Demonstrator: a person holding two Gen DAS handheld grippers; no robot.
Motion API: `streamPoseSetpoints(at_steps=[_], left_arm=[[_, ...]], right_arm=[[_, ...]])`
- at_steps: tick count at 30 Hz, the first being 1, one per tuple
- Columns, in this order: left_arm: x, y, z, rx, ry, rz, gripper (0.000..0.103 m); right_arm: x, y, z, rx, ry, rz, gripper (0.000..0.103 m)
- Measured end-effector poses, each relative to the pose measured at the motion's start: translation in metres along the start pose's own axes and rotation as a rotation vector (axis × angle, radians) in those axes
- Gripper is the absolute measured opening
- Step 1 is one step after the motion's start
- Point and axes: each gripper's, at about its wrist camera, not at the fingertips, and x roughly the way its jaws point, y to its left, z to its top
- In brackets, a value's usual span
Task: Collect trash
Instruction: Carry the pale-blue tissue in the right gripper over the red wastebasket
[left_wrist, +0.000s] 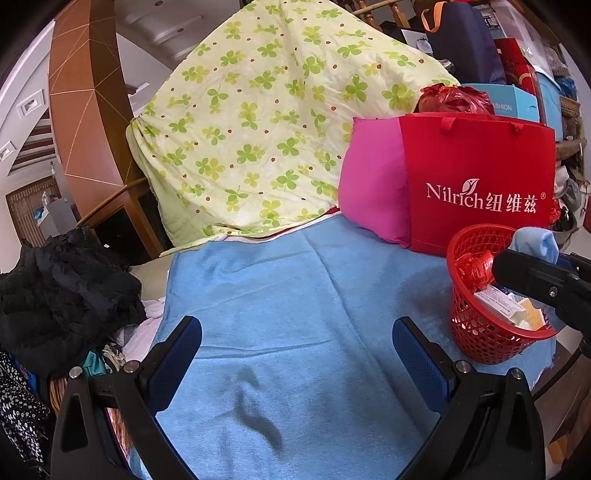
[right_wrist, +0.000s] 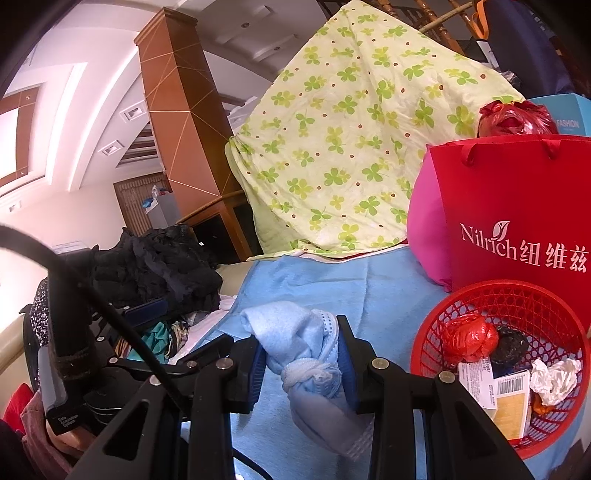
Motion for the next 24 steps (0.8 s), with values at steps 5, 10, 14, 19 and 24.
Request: streamPoseSetpoints(at_steps=[5, 10, 14, 19, 24], left_arm=[[0.002, -0.004, -0.001, 0.007, 0.004, -0.003, 0.103], [0.002, -0.006, -0.001, 0.012, 0.006, -0.005, 0.103], [0.003, -0.008, -0.001, 0.018, 0.006, -0.006, 0.103], [0.003, -0.011, -0.001, 0.025, 0.008, -0.01, 0.103], [0.004, -0.014, -0.001, 0.036, 0.01, -0.011, 0.103]], right_arm=[[0.0, -0.002, 0.0, 0.004, -0.001, 0.0, 0.037], [-0.001, -0.004, -0.004, 0.012, -0.002, -0.009, 0.037], [-0.001, -0.005, -0.005, 0.016, -0.003, -0.01, 0.037], [-0.003, -0.006, -0.006, 0.02, -0.003, -0.014, 0.037], [-0.006, -0.007, -0.009, 0.029, -0.008, -0.02, 0.037]])
